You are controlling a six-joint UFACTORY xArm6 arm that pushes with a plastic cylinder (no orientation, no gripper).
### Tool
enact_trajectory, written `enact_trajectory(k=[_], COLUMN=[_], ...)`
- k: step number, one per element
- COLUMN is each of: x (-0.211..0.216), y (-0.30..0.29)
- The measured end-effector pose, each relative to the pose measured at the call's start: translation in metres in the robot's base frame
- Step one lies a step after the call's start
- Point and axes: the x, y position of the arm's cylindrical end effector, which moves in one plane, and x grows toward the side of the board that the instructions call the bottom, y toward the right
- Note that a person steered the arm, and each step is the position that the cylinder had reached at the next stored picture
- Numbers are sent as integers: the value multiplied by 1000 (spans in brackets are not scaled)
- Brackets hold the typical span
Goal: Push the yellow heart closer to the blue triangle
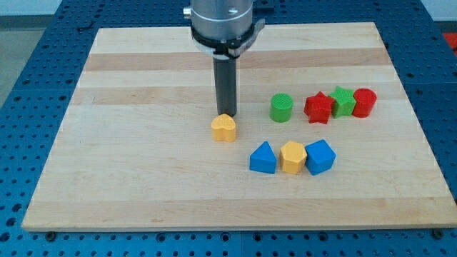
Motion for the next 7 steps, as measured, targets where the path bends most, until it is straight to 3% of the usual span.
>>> enact_trajectory(k=[2,4,6,7], x=[33,36,20,42], y=[0,-1,-42,-45])
